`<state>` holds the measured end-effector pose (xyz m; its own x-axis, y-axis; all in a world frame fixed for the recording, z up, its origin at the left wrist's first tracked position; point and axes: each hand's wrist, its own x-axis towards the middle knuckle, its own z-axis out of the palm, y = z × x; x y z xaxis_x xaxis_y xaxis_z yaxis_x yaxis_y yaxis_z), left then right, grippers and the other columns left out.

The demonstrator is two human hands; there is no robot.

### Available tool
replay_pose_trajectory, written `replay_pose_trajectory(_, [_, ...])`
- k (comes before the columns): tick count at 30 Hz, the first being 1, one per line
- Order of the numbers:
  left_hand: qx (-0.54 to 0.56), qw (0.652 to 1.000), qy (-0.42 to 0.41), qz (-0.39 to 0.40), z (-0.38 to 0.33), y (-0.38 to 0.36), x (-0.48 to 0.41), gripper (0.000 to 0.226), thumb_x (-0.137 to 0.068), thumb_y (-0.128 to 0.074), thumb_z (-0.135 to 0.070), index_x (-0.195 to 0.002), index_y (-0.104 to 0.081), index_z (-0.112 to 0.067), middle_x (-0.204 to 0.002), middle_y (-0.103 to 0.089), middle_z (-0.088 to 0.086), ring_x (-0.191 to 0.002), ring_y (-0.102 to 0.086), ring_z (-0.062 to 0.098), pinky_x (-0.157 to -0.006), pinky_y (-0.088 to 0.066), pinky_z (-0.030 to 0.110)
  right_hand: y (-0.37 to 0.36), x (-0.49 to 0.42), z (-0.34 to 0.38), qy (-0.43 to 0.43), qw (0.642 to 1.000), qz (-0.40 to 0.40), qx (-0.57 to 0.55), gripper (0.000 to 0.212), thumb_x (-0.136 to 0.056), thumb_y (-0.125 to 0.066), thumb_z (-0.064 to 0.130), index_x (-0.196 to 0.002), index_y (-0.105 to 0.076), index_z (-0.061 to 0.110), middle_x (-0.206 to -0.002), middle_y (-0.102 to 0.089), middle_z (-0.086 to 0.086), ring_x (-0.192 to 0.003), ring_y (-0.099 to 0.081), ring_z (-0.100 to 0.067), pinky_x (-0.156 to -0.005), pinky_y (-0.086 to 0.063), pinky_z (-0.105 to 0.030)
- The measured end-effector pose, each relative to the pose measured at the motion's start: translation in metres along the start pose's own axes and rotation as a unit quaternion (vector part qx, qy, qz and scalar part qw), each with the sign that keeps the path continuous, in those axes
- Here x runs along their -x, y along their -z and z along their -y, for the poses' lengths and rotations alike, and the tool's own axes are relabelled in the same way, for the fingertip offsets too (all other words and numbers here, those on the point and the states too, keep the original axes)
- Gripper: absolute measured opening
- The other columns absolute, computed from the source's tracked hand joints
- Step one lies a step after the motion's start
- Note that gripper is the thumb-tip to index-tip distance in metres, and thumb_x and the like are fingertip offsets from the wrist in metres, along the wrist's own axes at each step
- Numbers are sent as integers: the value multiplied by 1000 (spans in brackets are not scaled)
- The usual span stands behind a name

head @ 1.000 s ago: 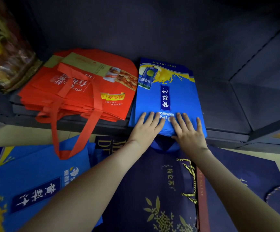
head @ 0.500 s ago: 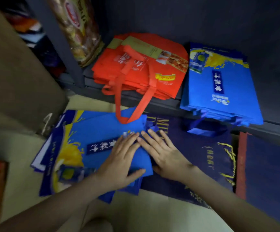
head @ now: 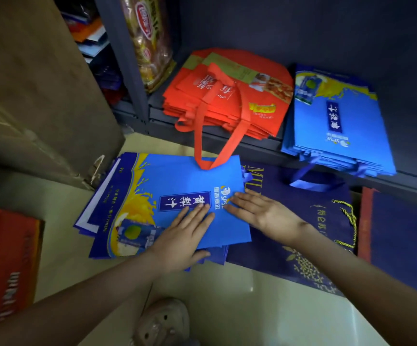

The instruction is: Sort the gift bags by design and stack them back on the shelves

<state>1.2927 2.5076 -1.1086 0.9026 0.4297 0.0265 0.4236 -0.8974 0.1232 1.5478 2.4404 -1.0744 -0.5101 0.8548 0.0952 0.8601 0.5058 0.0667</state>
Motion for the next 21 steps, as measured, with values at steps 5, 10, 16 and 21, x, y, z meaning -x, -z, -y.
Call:
replay_pose_trajectory(5, [40, 990, -83, -111, -22, 45, -21, 61, -69, -32, 2, -123, -59, -2, -120, -65, 11, -111, -63, 21, -95, -47, 33, 47, 33, -7, -66, 994, -31, -85, 47, -105, -23, 20, -122, -63, 3, -121, -65, -10, -114, -58, -25, -107, -37, -38])
replay_pose_trajectory(10, [24, 961, -197, -193, -65, 120, -53, 51, -78, -32, 4, -114, -67, -1, -115, -68, 10, -107, -65, 18, -89, -53, 30, 116, 67, -28, -186, 971, -94, -118, 50, -99, -40, 42, -131, -56, 6, -108, -64, 2, -83, -48, -21, -81, -38, -27])
replay_pose_trajectory(16, [74, 929, -249, -263, -93, 180, -101, 36, -80, -57, 0, -113, -69, -7, -112, -70, 5, -104, -67, 18, -85, -55, 33, 189, 120, -40, -245, 953, -162, -69, 52, -103, -33, 40, -112, -65, 0, -116, -63, -10, -112, -56, -15, -98, -42, -30])
replay_pose_trajectory(21, [58, 922, -206, -323, -107, 186, -140, 36, -88, -57, -5, -123, -61, -2, -127, -61, 13, -119, -57, 26, -104, -41, 40, 207, 179, -51, -347, 912, -217, -4, 34, -99, -42, 24, -112, -66, 3, -116, -65, -10, -114, -55, -6, -96, -42, -27])
